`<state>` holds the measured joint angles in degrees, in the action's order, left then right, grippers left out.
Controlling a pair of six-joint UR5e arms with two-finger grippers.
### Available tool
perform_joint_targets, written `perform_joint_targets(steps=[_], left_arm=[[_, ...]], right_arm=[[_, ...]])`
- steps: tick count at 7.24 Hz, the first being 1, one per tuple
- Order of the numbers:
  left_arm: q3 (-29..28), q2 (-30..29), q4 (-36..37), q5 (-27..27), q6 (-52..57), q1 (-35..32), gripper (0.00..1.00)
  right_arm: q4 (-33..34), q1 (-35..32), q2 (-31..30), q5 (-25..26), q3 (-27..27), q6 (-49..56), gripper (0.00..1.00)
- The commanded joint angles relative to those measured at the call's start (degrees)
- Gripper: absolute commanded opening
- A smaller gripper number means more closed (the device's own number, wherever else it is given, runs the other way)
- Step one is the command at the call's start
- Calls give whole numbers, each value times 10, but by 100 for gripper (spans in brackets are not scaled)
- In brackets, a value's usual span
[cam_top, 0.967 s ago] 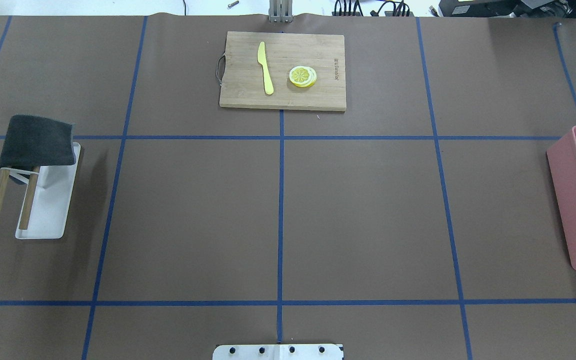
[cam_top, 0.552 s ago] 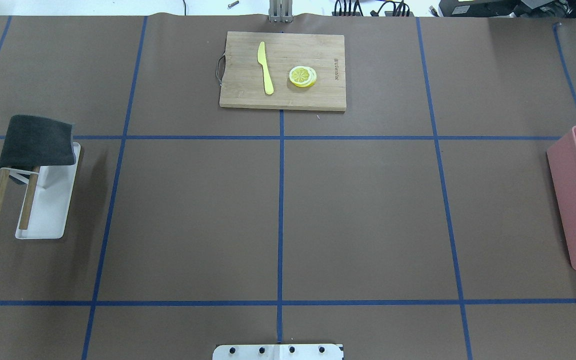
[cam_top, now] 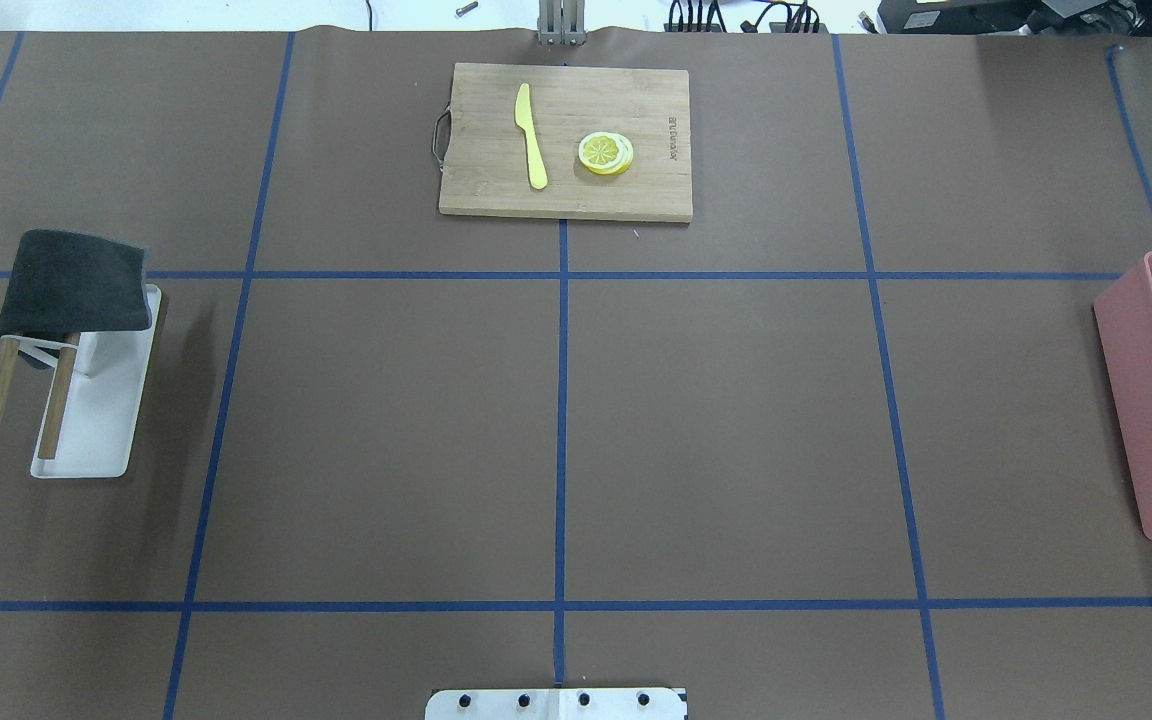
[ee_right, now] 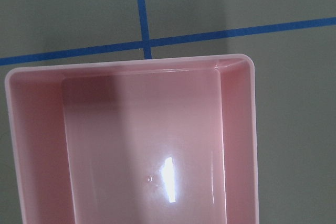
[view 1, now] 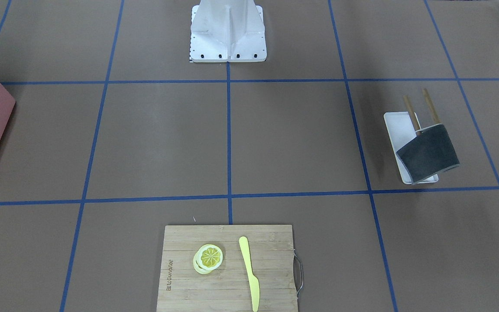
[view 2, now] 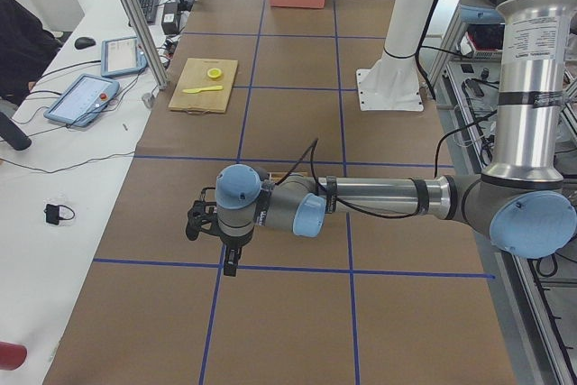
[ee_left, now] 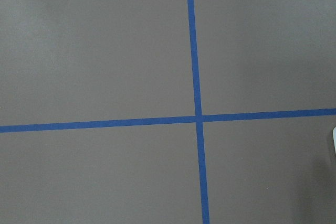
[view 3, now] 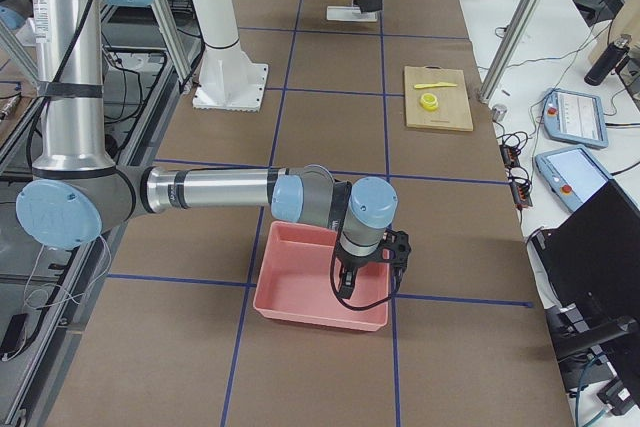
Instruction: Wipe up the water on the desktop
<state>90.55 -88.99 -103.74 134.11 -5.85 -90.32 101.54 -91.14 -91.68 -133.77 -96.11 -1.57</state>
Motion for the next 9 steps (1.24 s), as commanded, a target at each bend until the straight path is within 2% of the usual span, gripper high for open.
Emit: perform_joint_targets(steps=[1,5,9], left_arm=[[8,-2,-6,-7,2,1,99],[15,-14,-5,-3,-48,1,99],[21,-4,-7,5,-47,6,99]], right_arm=[[1,0,1,-1,-1,-1,100],[4,8,9,11,-34,1,100],[0,6,-3,23,-29,2,100]])
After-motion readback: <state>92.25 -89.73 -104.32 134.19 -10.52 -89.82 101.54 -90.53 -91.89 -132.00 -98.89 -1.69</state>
